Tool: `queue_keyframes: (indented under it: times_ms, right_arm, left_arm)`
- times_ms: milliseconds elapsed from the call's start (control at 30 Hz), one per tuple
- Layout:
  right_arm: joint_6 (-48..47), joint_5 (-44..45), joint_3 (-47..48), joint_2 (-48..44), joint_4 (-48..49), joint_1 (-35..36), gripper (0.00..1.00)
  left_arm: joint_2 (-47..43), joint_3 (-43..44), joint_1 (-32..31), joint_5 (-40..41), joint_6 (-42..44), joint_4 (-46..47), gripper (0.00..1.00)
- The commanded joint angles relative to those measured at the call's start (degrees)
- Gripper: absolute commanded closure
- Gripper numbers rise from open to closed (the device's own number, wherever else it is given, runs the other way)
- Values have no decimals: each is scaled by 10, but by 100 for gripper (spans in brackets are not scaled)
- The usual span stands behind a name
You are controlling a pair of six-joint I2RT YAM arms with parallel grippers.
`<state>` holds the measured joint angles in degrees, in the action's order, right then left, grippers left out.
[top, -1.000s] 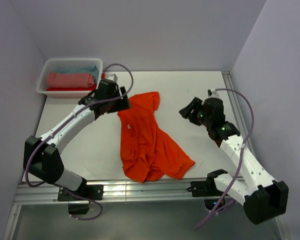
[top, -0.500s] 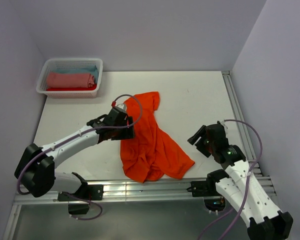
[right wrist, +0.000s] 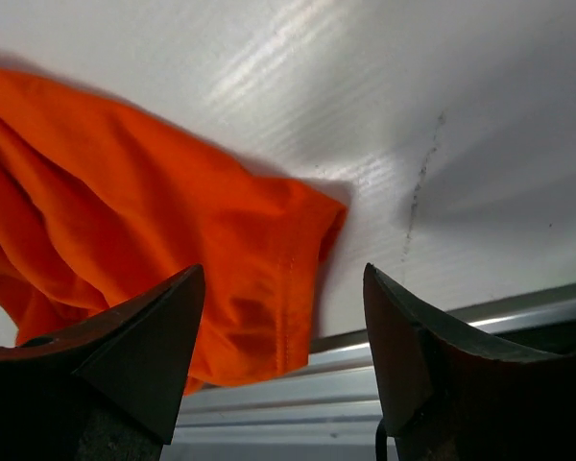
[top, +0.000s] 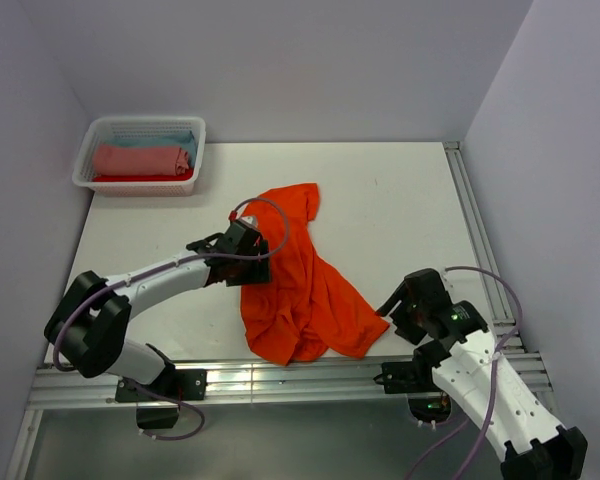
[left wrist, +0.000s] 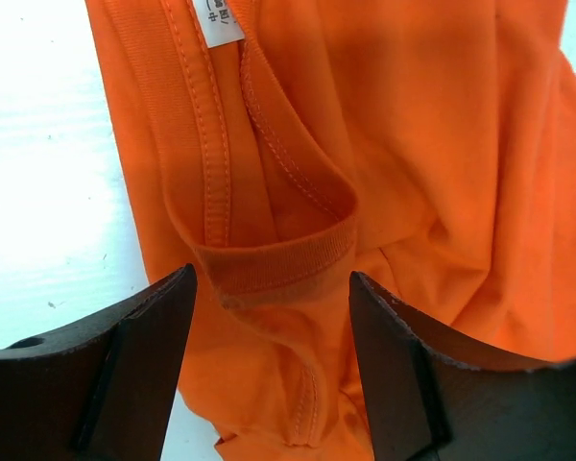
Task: Roll the t-shirts
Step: Flatten the tshirt
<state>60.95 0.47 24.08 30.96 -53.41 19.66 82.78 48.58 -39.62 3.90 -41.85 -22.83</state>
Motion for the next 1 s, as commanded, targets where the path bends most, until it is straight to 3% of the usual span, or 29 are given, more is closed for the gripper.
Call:
queue_keyframes:
  times_ms: [0,200,367,433,533,633,800,967]
  right_arm:
    - [35,0,9,9,-34,30,26]
    - [78,-21,-23,21,12,43,29]
    - [115,-17,-64,28,52,45,40]
    - [125,8,-63,27,48,45,51]
    - [127,28,-62,30,70,45,81]
    - [114,44,-52,68,104,45,100]
    - [93,90,2,175,124,40,100]
    - [53,98,64,257,163,-30,100]
  left_arm:
    - [11,10,-2,-3,-5,34,30]
    - [45,25,-1,-8,-7,50,37]
    - [49,26,-1,-3,-3,60,56]
    - [46,25,-2,-2,-3,60,62]
    - [35,23,-2,1,-3,50,90]
    - [15,25,-1,16,-3,32,100]
    - [-33,18,15,74,-17,-9,100]
    - [-103,-32,82,70,-37,8,100]
